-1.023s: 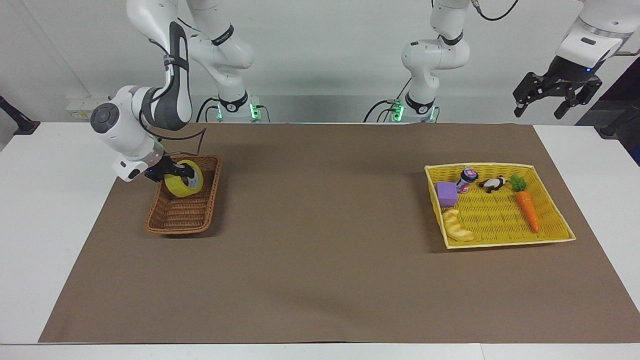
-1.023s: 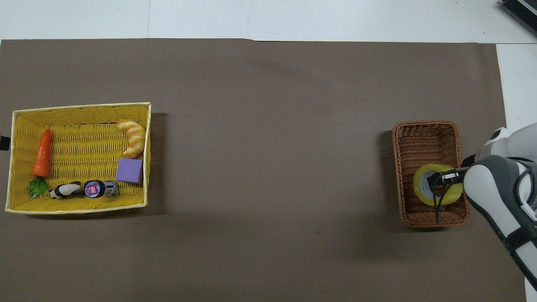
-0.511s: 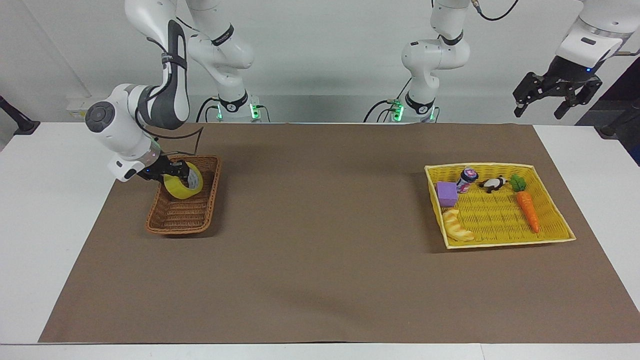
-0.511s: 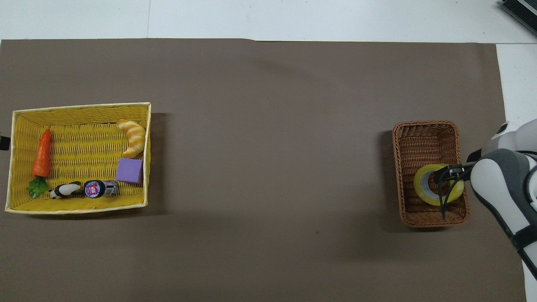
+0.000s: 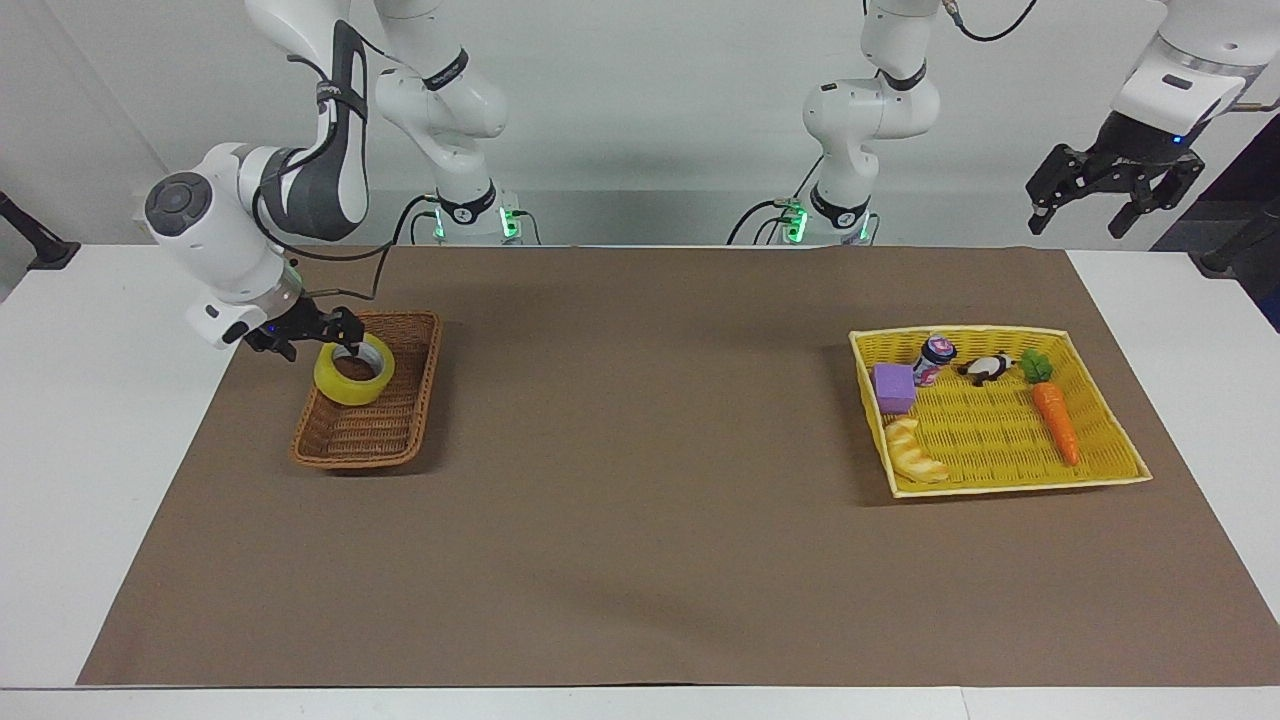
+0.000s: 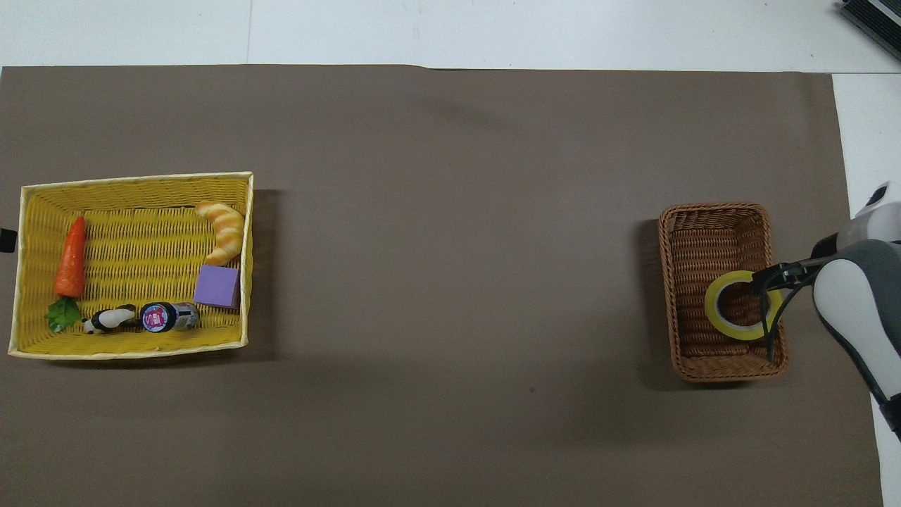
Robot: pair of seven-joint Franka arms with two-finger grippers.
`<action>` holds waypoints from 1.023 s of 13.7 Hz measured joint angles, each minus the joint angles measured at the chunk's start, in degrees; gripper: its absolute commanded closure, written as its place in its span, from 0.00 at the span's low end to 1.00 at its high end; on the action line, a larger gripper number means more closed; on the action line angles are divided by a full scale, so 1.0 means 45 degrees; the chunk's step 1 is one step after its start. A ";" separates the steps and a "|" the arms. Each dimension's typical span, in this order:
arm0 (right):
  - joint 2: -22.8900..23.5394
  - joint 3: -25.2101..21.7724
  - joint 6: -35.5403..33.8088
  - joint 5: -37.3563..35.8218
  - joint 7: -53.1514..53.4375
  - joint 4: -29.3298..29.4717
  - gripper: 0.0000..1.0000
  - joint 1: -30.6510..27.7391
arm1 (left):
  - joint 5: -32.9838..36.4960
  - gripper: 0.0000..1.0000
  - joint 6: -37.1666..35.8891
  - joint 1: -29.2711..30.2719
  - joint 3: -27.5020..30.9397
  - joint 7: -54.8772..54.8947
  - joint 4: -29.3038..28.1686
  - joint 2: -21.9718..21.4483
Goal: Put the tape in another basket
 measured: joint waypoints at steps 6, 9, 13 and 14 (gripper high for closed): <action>-0.0029 0.0162 -0.0824 -0.0059 0.1193 0.1596 0.00 0.0096 | 0.0000 0.00 0.0000 0.0000 0.0000 -0.0002 0.0000 0.0000; -0.0099 0.0357 -0.1635 -0.0053 0.3100 0.2388 0.00 0.0791 | 0.0000 0.00 0.0000 0.0000 0.0000 -0.0002 0.0000 0.0000; -0.0863 0.0517 -0.2126 0.0066 0.4720 0.2812 0.00 0.1698 | 0.0000 0.00 0.0000 0.0000 -0.0003 -0.0002 0.0000 0.0000; -0.1143 0.0522 -0.2271 0.0177 0.4745 0.2849 0.00 0.1717 | 0.0000 0.00 0.0000 0.0000 0.0000 -0.0003 0.0000 0.0000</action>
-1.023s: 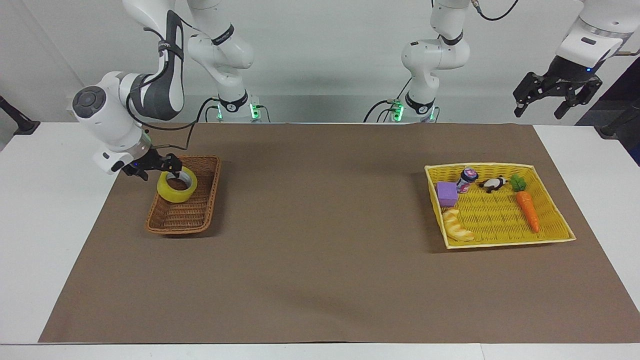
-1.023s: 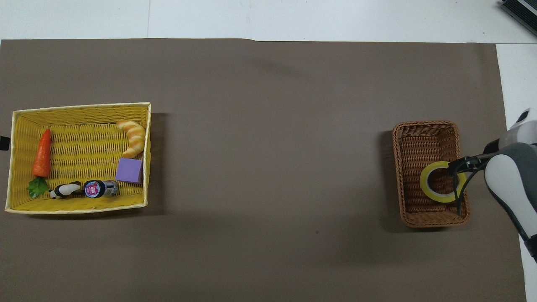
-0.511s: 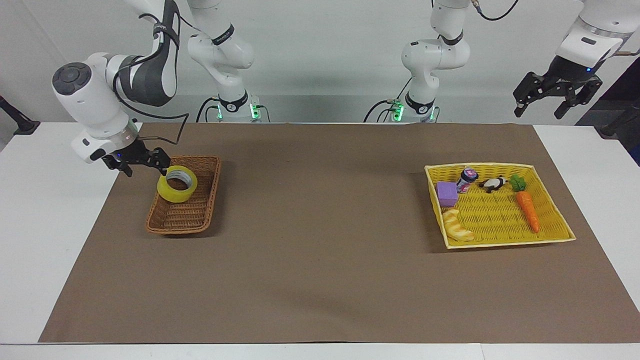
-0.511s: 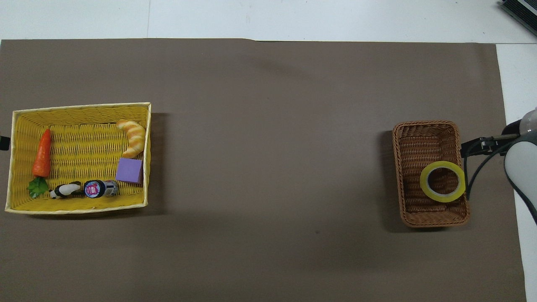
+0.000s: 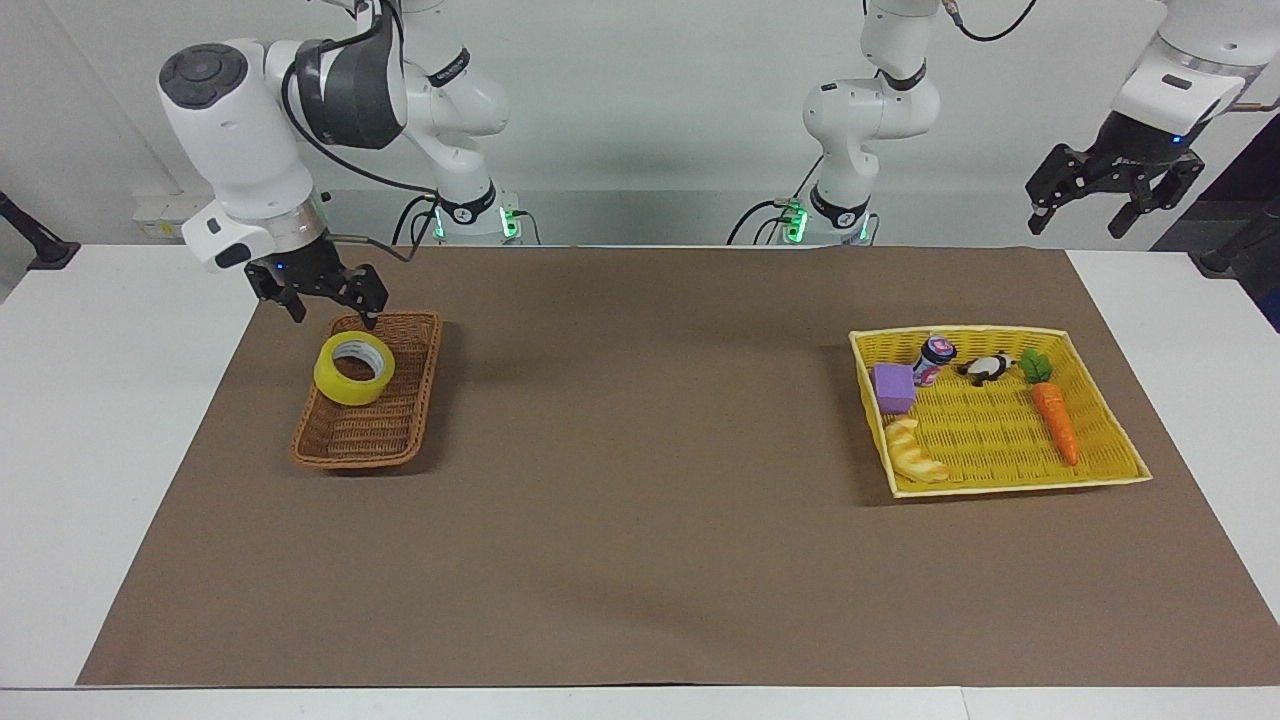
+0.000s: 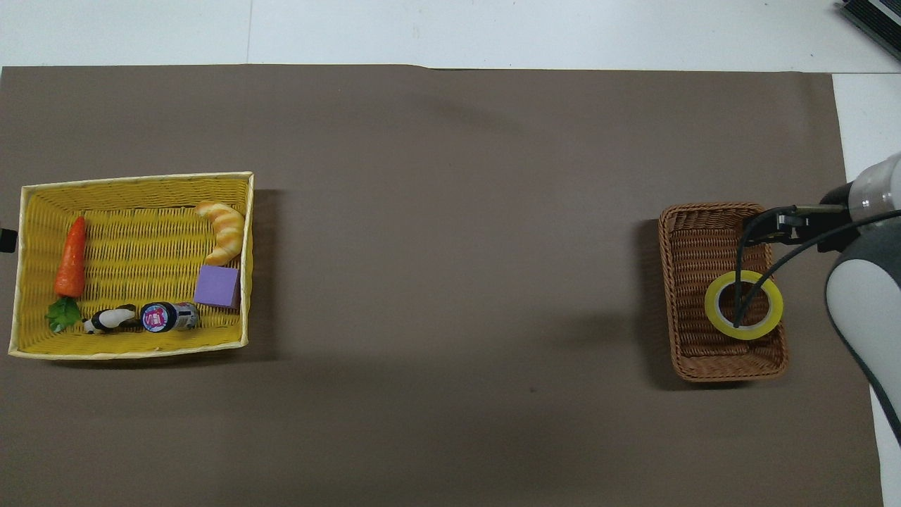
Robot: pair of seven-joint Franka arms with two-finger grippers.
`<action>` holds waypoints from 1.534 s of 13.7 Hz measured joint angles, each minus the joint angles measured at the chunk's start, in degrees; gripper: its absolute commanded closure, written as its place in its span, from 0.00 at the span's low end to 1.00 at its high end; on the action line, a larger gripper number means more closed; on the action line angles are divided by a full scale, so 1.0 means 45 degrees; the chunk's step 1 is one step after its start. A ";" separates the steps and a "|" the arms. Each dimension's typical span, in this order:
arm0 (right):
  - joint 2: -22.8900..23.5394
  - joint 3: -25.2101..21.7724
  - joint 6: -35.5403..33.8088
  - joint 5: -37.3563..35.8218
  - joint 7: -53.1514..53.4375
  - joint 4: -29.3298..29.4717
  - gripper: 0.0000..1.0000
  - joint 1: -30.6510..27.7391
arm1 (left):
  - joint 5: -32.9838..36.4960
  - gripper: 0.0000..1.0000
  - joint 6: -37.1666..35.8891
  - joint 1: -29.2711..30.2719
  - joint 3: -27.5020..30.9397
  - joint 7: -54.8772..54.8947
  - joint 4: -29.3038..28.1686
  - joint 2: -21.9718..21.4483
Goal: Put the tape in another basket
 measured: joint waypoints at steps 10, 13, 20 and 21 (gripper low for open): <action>-0.0449 -0.0058 -0.3293 0.0559 0.0000 0.2695 0.00 -0.0043 | 0.0000 0.00 0.0000 0.0000 0.0002 -0.0002 0.0000 0.0000; -0.0396 -0.0059 -0.3375 0.0559 0.0000 0.2694 0.00 -0.0130 | 0.0000 0.00 0.0000 0.0000 0.0002 -0.0003 0.0000 0.0000; -0.0395 0.0009 -0.3796 0.0586 0.0000 0.2696 0.00 -0.0097 | 0.0000 0.00 0.0000 0.0000 0.0001 -0.0004 0.0000 0.0000; -0.0395 0.0009 -0.3811 0.0589 0.0000 0.2696 0.00 -0.0097 | 0.0000 0.00 0.0000 0.0000 -0.0001 -0.0004 0.0000 0.0000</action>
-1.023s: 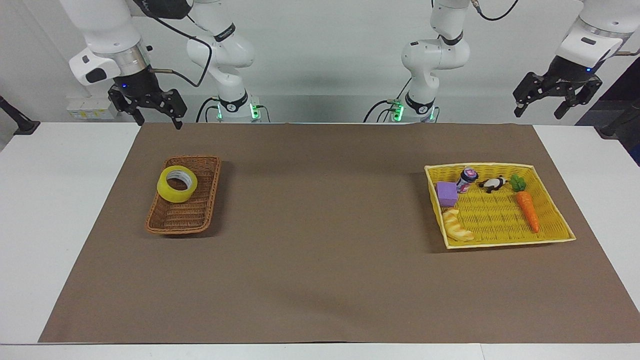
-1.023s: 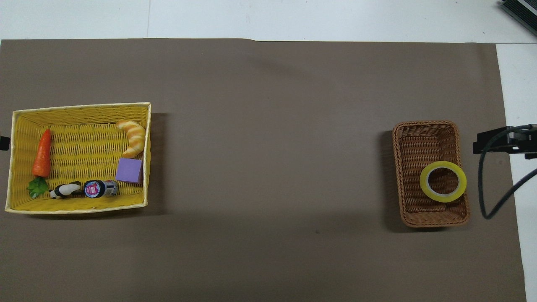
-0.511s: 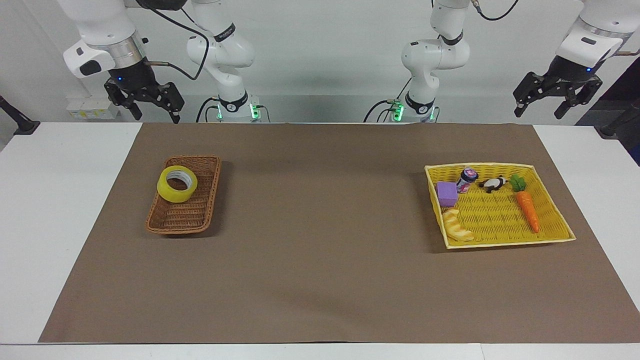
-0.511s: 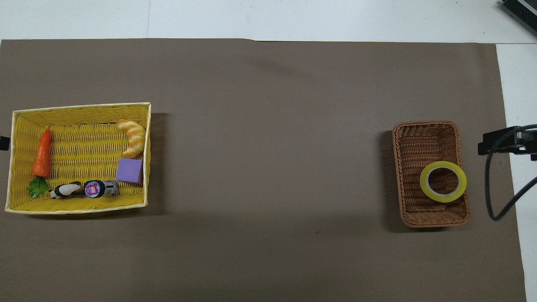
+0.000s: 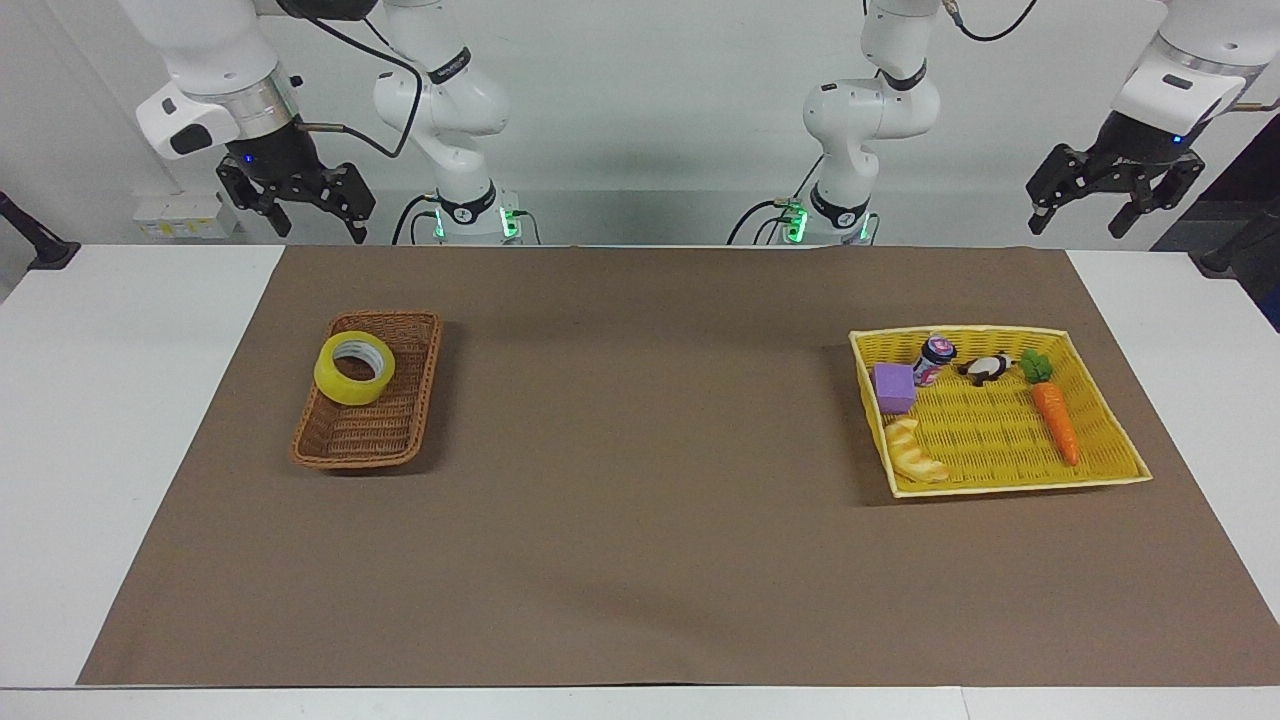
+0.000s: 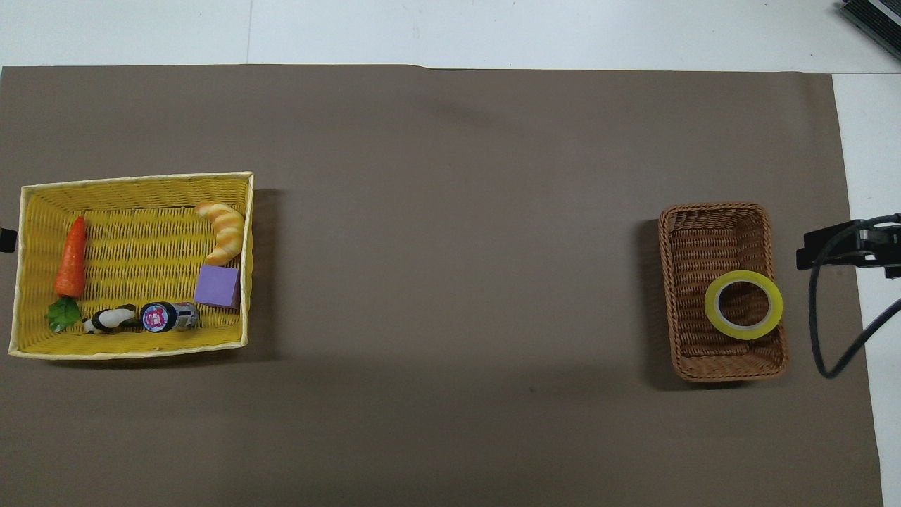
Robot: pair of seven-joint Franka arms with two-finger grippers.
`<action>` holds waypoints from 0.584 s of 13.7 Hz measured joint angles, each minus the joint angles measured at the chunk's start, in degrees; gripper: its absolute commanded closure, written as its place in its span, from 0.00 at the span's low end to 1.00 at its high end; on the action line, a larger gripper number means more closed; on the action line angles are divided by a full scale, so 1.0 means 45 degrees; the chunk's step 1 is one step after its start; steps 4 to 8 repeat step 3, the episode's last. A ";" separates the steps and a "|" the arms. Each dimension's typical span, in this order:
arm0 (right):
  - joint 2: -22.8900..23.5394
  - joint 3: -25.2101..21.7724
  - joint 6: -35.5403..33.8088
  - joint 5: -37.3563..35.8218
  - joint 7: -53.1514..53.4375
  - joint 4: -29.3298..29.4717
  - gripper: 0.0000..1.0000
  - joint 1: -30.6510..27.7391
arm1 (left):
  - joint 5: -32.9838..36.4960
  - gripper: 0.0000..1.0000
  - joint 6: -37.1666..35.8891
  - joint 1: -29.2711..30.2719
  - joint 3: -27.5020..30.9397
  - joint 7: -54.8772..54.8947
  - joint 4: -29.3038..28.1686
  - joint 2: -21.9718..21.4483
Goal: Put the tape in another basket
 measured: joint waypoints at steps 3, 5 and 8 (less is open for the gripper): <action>0.0000 0.0000 -0.0037 0.0015 0.0000 0.0000 0.00 0.0000 | 0.0000 0.00 0.0000 -0.0007 -0.0044 0.0000 0.0000 0.0000; 0.0000 0.0000 -0.0037 0.0015 0.0000 0.0000 0.00 0.0000 | 0.0000 0.00 0.0000 -0.0007 -0.0044 0.0000 0.0000 0.0000; 0.0000 0.0000 -0.0037 0.0015 0.0000 0.0000 0.00 0.0000 | 0.0000 0.00 0.0000 -0.0007 -0.0044 0.0000 0.0000 0.0000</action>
